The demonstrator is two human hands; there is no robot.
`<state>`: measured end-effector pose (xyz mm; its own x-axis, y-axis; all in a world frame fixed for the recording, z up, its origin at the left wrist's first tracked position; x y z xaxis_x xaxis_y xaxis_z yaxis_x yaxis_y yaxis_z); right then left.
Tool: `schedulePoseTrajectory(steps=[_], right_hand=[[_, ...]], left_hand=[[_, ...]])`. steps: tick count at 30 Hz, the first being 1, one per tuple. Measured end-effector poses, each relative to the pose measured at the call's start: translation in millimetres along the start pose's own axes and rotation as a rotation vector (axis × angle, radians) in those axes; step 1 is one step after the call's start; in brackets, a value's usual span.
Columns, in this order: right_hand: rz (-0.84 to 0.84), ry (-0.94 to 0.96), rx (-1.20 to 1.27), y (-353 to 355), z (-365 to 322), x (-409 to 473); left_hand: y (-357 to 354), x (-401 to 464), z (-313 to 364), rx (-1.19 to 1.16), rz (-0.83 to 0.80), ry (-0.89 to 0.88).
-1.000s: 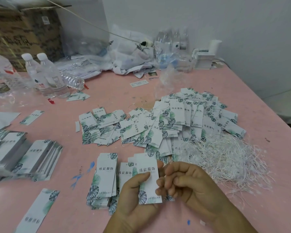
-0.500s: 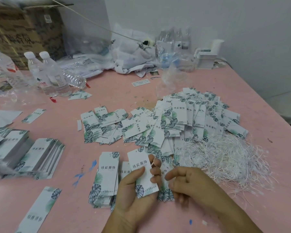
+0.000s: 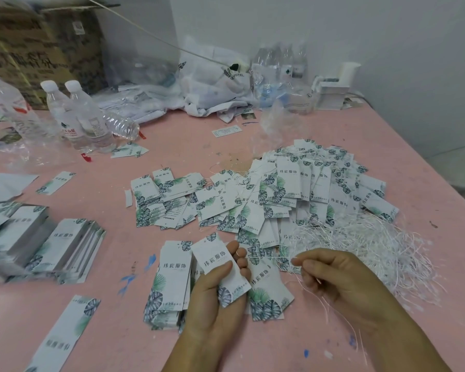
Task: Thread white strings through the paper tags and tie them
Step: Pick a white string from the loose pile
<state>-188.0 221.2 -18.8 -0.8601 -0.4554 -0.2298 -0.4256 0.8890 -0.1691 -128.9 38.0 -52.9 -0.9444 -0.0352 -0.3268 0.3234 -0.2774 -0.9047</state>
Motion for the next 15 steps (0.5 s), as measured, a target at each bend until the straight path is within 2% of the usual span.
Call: schedulePoseTrajectory(steps=[7,11,15], right_hand=[[-0.061,-0.030,0.486,-5.1,-5.1,-3.9],[-0.057,-0.010,0.561,-9.2,-8.8,-6.8],[0.032,0.086,0.543,-8.6,-12.7,-5.2]], left_hand=[[5.6,5.9,-5.8,0.066,0.076,-0.028],[3.8,5.9,-9.8,0.088,0.086,-0.009],[1.6,4.8,-11.8,0.099,0.091,0.000]])
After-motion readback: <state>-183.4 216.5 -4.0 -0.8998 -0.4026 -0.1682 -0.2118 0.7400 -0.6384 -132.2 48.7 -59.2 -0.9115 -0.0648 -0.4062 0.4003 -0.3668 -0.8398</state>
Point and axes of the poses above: each hand's wrist, its own x-axis towards the middle knuckle, its own y-axis out of the back of the hand, z = x × y, the point moved 5 cm from there along x, towards the middle knuckle, and after that the axes turned 1 degree about z, right-handed, at the moved point
